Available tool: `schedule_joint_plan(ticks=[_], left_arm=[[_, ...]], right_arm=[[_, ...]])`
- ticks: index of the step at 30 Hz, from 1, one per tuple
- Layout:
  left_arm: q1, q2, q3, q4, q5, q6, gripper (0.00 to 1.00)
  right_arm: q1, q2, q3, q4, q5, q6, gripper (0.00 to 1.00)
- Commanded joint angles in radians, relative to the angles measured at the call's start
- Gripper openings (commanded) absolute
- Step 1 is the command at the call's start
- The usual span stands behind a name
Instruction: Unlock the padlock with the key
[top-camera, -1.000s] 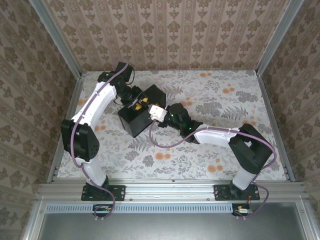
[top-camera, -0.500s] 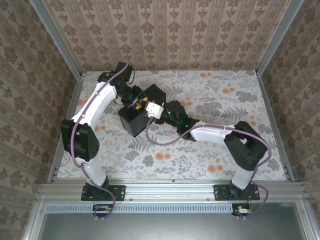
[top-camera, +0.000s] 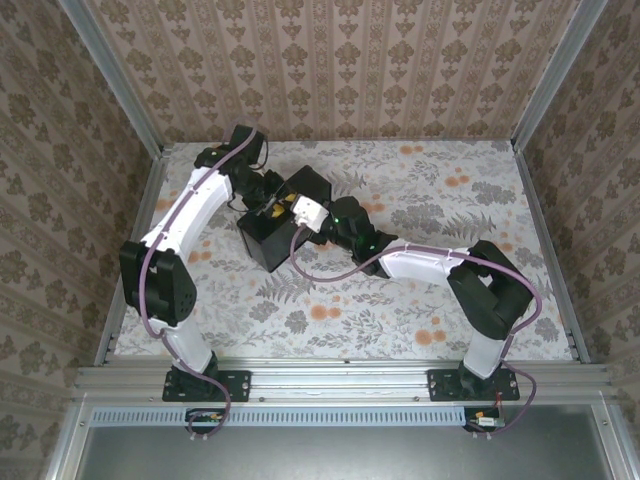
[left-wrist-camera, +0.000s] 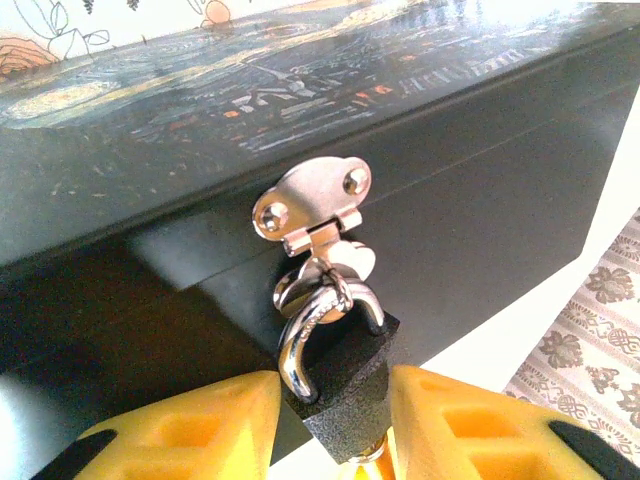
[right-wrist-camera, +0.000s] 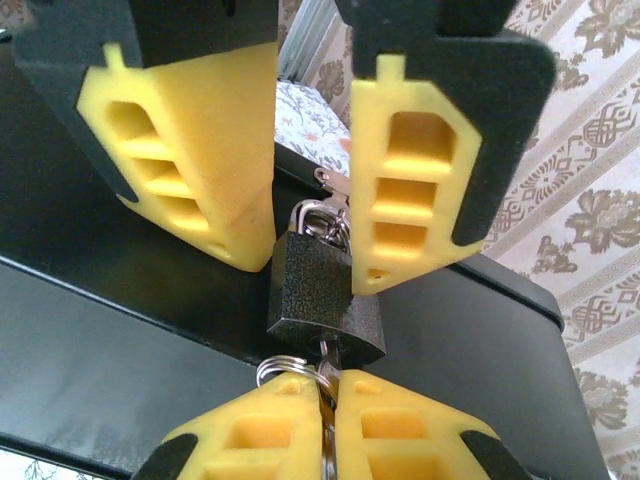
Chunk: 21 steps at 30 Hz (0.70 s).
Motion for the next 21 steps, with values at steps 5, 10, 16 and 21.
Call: schedule_joint_plan(ticks=[5,10,16,21], left_arm=[[-0.017,0.051,-0.066,-0.059,0.014,-0.009,0.37],[-0.017,0.031,-0.083,-0.017,0.035,-0.002,0.37],[-0.016,0.011,-0.104,0.001,0.031,-0.003,0.37],[-0.017,-0.008,-0.049,-0.009,-0.008,0.008,0.39]], right_arm=[[0.02,-0.037,0.02,-0.045,0.026,0.347,0.02],[0.028,-0.054,0.001,-0.053,0.044,0.432,0.0],[0.032,-0.046,-0.012,-0.065,0.056,0.466,0.0],[0.039,-0.038,0.0,-0.068,0.041,0.536,0.0]])
